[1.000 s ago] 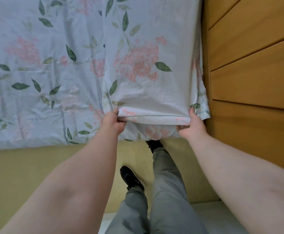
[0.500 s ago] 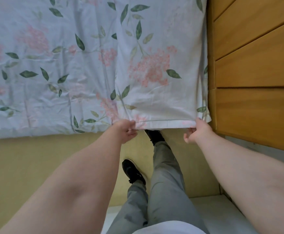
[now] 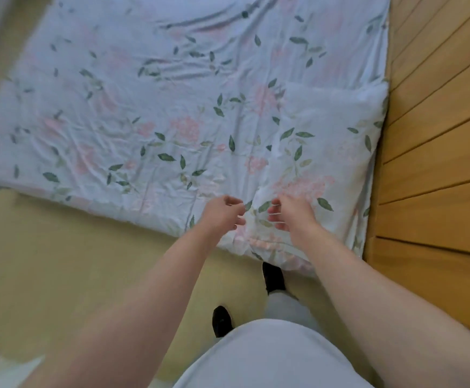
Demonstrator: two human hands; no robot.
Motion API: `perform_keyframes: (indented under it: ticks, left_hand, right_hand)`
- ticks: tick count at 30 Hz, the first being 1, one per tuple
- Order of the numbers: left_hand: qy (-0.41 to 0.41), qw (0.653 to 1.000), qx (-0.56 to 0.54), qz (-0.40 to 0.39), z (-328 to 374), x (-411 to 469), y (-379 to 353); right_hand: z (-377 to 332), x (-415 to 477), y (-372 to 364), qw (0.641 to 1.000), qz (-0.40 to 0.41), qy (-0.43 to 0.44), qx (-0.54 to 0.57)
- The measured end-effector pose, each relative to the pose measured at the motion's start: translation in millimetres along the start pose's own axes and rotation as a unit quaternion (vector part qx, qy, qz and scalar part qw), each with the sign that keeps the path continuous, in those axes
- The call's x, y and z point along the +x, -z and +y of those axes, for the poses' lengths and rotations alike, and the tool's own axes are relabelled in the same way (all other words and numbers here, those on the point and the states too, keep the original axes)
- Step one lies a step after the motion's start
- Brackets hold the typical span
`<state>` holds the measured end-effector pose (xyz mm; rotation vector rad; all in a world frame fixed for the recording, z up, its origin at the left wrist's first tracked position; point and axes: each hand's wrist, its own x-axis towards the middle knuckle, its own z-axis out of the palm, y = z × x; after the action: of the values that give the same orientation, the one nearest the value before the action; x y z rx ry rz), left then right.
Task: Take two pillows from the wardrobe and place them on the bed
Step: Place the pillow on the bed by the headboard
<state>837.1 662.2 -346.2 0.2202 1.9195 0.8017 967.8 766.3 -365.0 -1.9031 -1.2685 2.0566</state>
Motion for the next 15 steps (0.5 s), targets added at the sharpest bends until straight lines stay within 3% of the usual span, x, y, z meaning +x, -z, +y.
perform_keyframes:
  ticks: [3, 7, 11, 15]
  left_hand:
    - [-0.097, 0.990, 0.037, 0.098, 17.1, -46.9, 34.6]
    - [-0.163, 0.944, 0.129, 0.256, 7.4, -120.7, 101.6]
    - [-0.143, 0.896, 0.227, 0.353, -37.4, -195.0, 146.1]
    - [-0.077, 0.845, 0.203, 0.488, -86.4, -275.9, 177.8]
  right_hand:
    - [-37.5, -46.9, -33.3, 0.987, -0.040, 0.138, -0.072]
    - [-79.2, -107.0, -87.0, 0.938, -0.110, 0.283, -0.166]
    - [-93.8, -167.7, -153.8, 0.869, -0.210, 0.383, -0.232]
    - [-73.2, -241.9, -224.1, 0.776, -0.324, 0.458, -0.288]
